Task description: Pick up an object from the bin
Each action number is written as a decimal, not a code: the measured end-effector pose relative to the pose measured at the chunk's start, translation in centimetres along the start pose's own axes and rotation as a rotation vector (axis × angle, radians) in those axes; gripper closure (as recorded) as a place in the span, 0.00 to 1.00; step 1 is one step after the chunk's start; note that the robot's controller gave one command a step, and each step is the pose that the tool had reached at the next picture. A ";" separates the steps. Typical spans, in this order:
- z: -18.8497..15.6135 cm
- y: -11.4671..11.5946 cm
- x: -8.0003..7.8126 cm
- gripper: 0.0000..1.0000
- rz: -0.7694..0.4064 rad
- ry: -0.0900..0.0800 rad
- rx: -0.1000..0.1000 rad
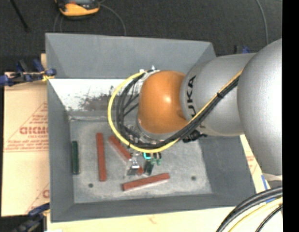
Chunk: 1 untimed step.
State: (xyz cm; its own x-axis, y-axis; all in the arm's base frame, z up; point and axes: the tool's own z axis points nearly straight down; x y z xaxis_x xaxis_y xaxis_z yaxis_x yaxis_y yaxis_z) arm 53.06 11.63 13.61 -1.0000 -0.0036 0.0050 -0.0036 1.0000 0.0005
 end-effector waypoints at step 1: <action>-0.4 0.0 -0.2 0.00 0.003 -0.007 -0.001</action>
Offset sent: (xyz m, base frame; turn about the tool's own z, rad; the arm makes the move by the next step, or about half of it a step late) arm -0.0284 -0.0548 -0.0592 -0.1979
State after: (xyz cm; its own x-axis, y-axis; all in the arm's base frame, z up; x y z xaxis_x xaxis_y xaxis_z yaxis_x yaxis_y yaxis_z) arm 53.26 11.59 13.99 -1.0000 -0.0008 -0.0022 -0.0008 1.0000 0.0013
